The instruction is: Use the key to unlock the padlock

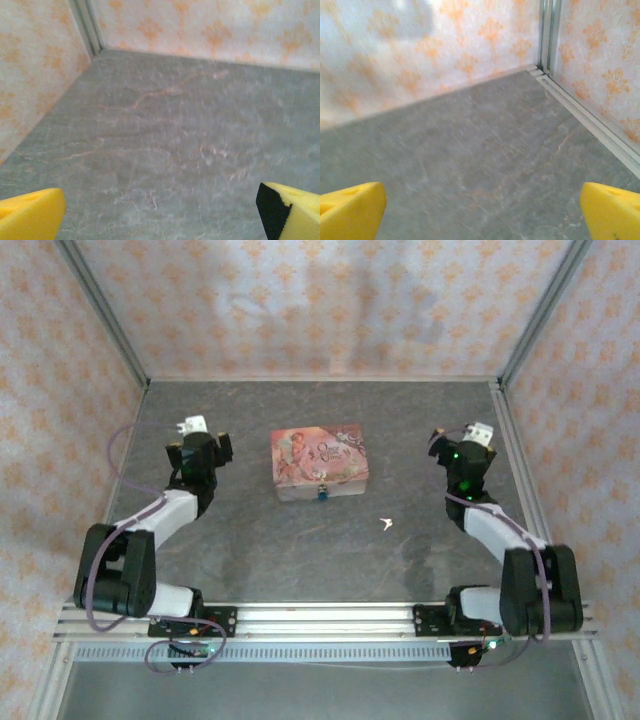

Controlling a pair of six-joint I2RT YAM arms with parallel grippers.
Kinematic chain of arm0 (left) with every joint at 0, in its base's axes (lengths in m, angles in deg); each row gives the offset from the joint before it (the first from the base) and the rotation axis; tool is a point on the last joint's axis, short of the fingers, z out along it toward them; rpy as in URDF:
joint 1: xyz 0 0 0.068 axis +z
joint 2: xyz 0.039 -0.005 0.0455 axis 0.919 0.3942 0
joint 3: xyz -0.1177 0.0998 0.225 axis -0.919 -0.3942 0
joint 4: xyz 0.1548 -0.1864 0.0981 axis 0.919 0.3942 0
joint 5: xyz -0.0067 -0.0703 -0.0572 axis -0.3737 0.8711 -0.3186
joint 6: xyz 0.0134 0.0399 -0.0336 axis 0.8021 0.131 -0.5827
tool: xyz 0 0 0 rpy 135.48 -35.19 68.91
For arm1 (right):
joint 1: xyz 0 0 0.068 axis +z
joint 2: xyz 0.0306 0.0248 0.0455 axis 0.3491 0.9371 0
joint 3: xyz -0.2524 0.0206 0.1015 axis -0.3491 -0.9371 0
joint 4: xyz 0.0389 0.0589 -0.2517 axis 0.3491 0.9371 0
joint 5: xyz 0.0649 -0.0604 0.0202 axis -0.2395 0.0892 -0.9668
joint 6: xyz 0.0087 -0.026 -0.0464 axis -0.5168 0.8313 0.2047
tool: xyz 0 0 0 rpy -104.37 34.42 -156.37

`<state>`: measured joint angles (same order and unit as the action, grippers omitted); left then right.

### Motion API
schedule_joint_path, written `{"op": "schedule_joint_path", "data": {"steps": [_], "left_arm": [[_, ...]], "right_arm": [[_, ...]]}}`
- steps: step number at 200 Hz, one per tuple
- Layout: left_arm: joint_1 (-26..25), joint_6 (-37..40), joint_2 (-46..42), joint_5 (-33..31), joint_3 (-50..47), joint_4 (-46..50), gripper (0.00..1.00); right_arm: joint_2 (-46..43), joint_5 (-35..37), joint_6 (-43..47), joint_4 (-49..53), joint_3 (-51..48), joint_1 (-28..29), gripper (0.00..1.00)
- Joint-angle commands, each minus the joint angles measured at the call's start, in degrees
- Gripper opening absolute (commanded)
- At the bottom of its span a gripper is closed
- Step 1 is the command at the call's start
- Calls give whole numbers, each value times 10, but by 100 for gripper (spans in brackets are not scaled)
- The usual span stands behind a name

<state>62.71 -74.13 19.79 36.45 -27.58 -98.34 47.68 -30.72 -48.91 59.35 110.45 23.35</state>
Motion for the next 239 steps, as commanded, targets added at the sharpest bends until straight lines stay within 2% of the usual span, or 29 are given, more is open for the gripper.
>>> {"op": "schedule_joint_path", "data": {"steps": [1,11,23,34,46,59,90,107,125,173,204,239], "left_arm": [[13,-134,-26,-15,79,202,100],[27,-184,-25,32,114,260,100],[31,-223,-28,71,138,303,100],[31,-244,-39,117,145,326,100],[28,-276,-55,169,145,354,98],[18,-292,-78,220,134,376,91],[-45,-304,-149,289,90,416,77],[-87,-311,-186,297,70,439,69],[-127,-337,-217,317,41,436,66],[-266,-380,-253,282,-7,388,65],[-298,-386,-240,278,-18,367,65],[-310,-384,-218,280,-16,358,66]], "right_arm": [[-61,-9,-186,211,49,-18,99],[-70,-74,-233,256,70,-33,100],[-79,-166,-247,231,61,-39,82],[-91,-211,-281,216,45,-39,78],[-93,-238,-289,295,72,-37,76],[-93,-256,-279,394,102,-31,65],[-106,-231,-258,543,114,1,57],[-98,-211,-249,615,122,22,53],[-85,-213,-250,649,118,44,48],[-29,-172,-269,667,119,137,46],[26,-174,-291,638,122,183,45],[90,-163,-303,623,142,216,43]]}}
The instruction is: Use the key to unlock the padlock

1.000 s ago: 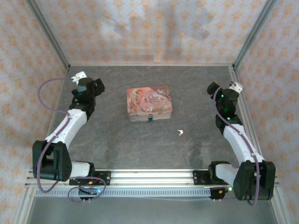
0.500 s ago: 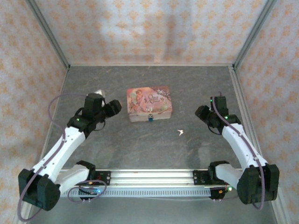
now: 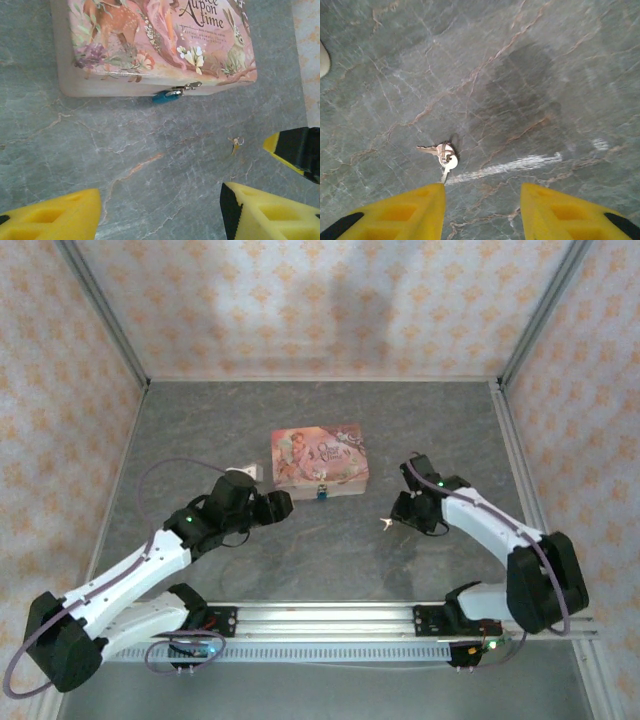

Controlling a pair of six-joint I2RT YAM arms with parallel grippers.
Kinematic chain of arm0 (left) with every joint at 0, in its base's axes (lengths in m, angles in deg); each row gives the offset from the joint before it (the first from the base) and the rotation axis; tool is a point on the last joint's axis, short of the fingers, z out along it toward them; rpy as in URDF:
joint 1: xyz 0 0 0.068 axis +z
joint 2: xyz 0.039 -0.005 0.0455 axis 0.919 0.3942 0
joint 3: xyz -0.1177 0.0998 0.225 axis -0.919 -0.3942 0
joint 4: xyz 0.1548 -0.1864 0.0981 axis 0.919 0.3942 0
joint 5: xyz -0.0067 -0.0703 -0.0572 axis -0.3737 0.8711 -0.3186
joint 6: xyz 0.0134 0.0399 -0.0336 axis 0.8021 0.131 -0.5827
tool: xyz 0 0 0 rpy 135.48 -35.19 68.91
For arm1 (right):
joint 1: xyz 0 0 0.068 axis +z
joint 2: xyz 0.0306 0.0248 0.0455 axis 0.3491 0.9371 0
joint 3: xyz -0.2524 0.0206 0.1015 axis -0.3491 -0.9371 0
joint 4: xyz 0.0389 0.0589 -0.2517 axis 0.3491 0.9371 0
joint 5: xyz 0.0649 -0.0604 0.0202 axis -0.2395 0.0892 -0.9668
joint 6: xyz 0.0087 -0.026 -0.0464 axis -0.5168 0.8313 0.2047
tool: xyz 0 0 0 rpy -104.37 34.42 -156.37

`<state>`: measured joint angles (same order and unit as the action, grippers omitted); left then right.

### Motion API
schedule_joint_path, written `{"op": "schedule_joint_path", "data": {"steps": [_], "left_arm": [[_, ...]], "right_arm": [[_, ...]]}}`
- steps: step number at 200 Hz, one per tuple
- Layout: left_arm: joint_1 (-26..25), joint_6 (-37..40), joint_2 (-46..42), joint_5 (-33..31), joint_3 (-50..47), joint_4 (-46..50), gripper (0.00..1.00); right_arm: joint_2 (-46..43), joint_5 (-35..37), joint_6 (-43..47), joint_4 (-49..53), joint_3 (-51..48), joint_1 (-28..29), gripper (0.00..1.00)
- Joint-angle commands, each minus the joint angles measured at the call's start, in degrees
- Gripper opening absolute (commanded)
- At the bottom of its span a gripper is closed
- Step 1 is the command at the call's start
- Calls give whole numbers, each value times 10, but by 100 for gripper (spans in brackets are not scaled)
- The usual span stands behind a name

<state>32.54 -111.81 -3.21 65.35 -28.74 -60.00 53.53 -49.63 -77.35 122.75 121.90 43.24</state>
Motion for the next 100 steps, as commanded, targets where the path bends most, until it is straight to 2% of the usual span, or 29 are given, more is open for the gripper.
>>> {"op": "schedule_joint_path", "data": {"steps": [1,29,72,100], "left_arm": [[-9,-7,12,-9,-4,-25,66],[-16,-12,18,-6,-9,-34,66],[-19,-18,14,-10,-22,-39,66],[-20,-20,10,-12,-25,-41,66]], "right_arm": [[33,26,-19,-12,28,17,43],[69,26,-22,-25,40,27,39],[108,16,-26,-32,50,29,39],[121,8,-24,-37,50,30,31]]}}
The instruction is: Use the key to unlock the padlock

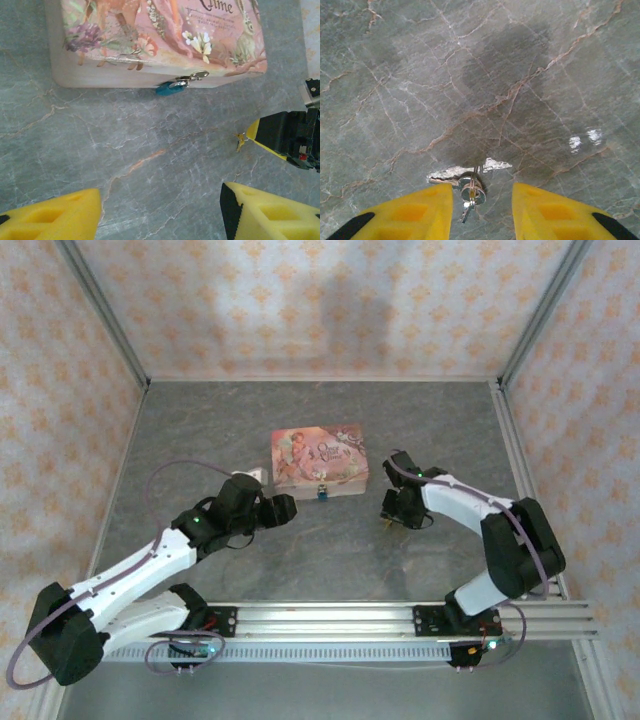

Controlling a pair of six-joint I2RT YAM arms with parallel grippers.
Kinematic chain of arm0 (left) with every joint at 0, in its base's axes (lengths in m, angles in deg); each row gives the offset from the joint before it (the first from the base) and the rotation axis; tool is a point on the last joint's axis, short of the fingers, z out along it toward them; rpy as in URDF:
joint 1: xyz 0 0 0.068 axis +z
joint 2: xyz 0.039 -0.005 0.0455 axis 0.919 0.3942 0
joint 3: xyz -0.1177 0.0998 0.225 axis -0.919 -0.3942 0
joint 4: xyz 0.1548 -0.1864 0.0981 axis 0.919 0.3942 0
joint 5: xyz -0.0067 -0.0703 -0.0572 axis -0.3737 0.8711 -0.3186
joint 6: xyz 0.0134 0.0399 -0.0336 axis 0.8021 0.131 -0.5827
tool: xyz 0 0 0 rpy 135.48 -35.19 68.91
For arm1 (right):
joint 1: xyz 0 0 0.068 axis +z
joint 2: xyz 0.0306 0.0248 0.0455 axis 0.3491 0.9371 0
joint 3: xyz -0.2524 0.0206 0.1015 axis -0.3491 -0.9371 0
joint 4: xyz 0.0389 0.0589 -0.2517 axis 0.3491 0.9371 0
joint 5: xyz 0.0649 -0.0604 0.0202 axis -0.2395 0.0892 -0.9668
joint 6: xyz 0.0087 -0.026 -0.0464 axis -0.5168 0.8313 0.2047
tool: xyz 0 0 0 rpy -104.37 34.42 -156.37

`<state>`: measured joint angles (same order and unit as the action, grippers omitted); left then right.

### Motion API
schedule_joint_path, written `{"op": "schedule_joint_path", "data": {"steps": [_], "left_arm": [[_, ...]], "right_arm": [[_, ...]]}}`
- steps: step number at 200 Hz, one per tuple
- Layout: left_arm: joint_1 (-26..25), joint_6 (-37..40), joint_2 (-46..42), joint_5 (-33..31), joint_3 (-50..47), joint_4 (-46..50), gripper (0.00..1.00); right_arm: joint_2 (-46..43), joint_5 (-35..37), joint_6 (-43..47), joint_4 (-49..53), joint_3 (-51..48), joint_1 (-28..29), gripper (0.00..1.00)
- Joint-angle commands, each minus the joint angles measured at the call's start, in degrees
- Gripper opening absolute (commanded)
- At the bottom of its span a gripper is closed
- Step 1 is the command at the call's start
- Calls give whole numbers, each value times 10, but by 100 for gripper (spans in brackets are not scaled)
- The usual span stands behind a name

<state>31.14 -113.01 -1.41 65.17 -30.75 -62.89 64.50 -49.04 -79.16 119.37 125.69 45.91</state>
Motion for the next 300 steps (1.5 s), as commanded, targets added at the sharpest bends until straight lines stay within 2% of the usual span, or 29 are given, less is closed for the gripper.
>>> {"op": "schedule_joint_path", "data": {"steps": [1,26,98,152,182,225,256,260,265,271,284,300], "left_arm": [[-6,-8,-8,-11,-5,-13,66],[-6,-8,-7,-11,-4,-13,66],[-7,-14,-21,-22,-14,-10,66],[-7,-17,-17,-24,-4,-13,66],[-8,-15,-11,-20,16,-13,68],[-8,-3,8,10,94,-10,71],[-8,12,38,39,185,-2,73],[-9,14,43,41,199,1,76],[-8,18,49,45,214,4,89],[-7,23,57,50,232,3,92],[-7,33,74,66,267,-1,84],[-7,34,96,79,308,-4,84]], "right_arm": [[11,2,-6,-4,13,4,31],[22,0,-6,-12,13,4,28],[29,-25,-12,-45,-4,4,9],[-75,-20,-25,-77,-28,4,0],[-164,-18,-24,-80,-34,4,0],[-291,-47,4,-91,-5,4,0],[-336,-67,33,-98,45,5,0],[-339,-69,36,-98,54,5,0],[-340,-71,37,-98,64,5,0],[-340,-72,40,-99,75,5,0],[-339,-79,47,-105,97,5,0],[-337,-86,48,-122,116,5,0]]}}
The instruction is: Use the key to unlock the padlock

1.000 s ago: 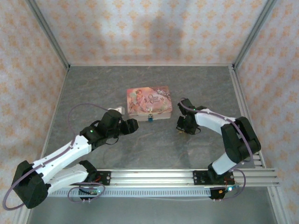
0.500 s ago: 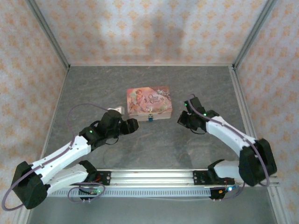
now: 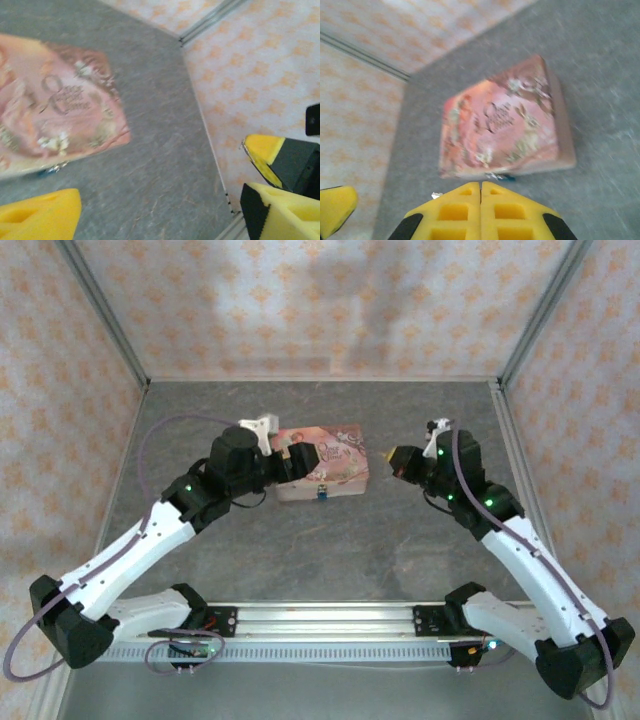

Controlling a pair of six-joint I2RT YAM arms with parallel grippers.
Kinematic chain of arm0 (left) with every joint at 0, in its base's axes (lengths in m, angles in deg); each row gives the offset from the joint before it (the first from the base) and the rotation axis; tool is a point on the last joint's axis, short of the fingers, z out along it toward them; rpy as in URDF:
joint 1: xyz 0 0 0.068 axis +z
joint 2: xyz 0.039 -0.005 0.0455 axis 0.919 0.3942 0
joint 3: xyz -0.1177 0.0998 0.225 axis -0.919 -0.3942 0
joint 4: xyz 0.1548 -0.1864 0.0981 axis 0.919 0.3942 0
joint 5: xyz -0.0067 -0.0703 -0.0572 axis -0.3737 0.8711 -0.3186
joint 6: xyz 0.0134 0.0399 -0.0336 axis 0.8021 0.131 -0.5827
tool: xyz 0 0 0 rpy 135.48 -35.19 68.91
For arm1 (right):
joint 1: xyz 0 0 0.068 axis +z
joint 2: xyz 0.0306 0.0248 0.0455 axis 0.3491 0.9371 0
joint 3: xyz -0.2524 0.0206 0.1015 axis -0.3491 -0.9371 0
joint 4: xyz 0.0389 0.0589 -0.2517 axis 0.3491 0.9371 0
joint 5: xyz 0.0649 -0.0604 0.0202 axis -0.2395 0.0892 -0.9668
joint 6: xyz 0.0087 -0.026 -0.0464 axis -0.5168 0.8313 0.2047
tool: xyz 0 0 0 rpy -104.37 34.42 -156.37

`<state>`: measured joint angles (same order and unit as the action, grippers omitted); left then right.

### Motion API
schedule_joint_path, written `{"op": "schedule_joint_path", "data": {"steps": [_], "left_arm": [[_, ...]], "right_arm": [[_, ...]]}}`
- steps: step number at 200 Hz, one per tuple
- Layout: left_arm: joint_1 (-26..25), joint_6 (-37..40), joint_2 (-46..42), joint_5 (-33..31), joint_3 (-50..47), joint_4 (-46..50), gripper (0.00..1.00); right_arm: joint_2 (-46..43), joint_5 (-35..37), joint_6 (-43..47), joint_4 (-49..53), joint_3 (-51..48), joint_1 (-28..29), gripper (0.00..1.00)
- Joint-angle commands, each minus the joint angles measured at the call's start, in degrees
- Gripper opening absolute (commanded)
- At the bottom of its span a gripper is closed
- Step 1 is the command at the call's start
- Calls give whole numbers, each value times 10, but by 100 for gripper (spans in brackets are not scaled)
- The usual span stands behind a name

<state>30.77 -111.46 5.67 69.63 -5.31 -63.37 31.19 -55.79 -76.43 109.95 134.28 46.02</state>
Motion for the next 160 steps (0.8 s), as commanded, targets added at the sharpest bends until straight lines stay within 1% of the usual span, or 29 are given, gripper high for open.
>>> {"op": "schedule_joint_path", "data": {"steps": [1,5,23,33,40,47,67,77,91,112,160], "left_arm": [[-4,18,27,35,55,0,83],[-4,18,32,39,64,-4,83],[-3,11,53,59,98,-25,73],[-4,4,67,75,116,-40,64],[-4,-1,76,87,126,-51,59],[-4,-8,85,99,135,-63,57],[-6,-28,106,125,149,-102,56],[-12,-30,116,131,154,-115,51],[-25,-23,129,132,167,-110,44],[-38,-18,142,123,175,-103,44],[-45,-17,146,122,177,-108,44]], "right_arm": [[-4,-19,20,-29,31,4,0],[-4,-21,18,-34,35,3,0],[-1,-30,13,-57,45,8,0],[1,-30,11,-68,49,14,0],[2,-30,10,-75,52,19,0],[3,-32,9,-81,53,24,0],[4,-25,7,-94,54,44,0],[5,-22,4,-101,52,52,0],[6,-22,-1,-115,47,59,0],[10,-25,-3,-119,50,67,0],[6,-33,-21,-147,42,69,0]]}}
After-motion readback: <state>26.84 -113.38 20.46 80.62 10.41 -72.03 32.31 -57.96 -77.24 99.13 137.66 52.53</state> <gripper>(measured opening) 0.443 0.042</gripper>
